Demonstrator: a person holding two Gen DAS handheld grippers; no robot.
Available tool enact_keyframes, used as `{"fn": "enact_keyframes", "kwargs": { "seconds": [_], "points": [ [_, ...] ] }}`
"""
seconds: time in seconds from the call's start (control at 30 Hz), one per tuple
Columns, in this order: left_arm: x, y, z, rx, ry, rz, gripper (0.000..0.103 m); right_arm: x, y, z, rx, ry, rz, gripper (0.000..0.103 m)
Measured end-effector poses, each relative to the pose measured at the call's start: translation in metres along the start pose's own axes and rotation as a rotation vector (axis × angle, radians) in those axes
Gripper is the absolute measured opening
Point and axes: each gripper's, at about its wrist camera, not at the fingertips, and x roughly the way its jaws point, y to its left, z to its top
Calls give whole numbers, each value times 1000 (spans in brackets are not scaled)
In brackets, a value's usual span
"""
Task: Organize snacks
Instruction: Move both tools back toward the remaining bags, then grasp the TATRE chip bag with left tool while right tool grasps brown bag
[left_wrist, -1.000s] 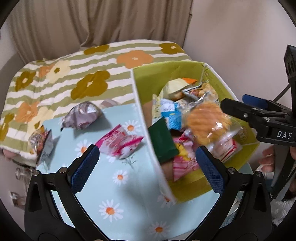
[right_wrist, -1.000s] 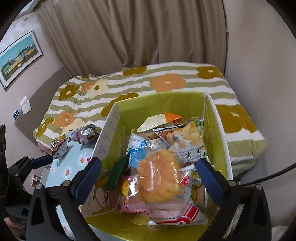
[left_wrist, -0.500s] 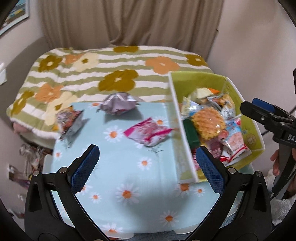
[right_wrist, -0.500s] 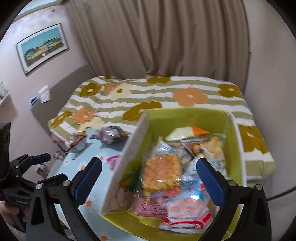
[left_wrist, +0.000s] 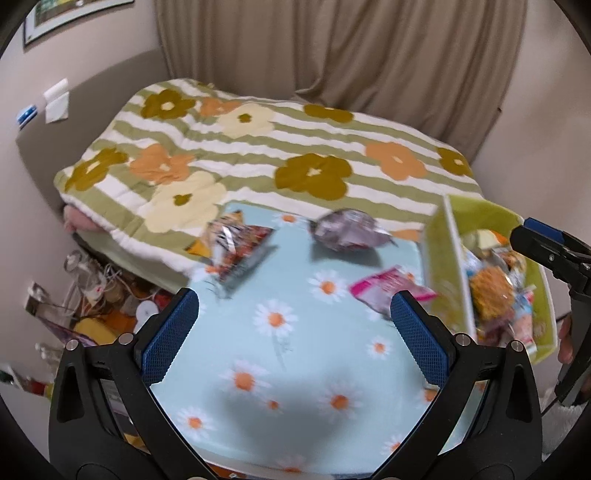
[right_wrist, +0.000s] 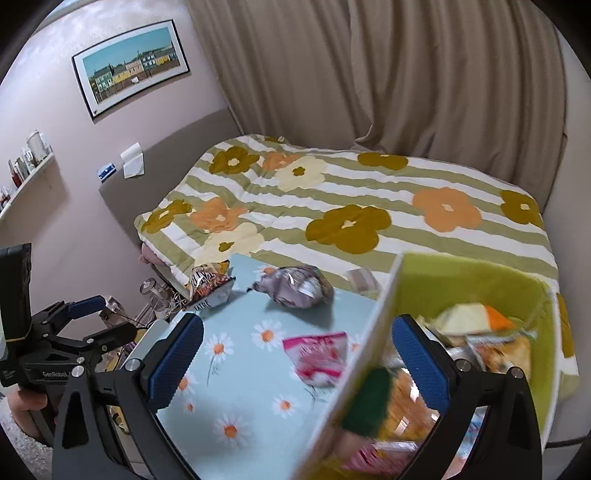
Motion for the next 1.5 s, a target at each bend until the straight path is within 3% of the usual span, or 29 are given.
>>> {"fn": "enact_keyframes", "kwargs": {
  "seconds": [0.4,0.77,1.07,1.37,1.5],
  "points": [
    [102,95,67,-30,127,-33,103,132,7,52,232,180,-7,102],
    [214,119,76,-1,291,-96,103,237,-16,43,368,363,-109,102],
    [262,110,64,23,386,-160,103,272,-22,27,401,449,-151,102],
    [274,100,64,60,391,-176,103,279,-22,21,393,466,-153,102],
    [274,94,66,91,372,-189,97,284,-19,13,398,505,-150,102]
  ]
}}
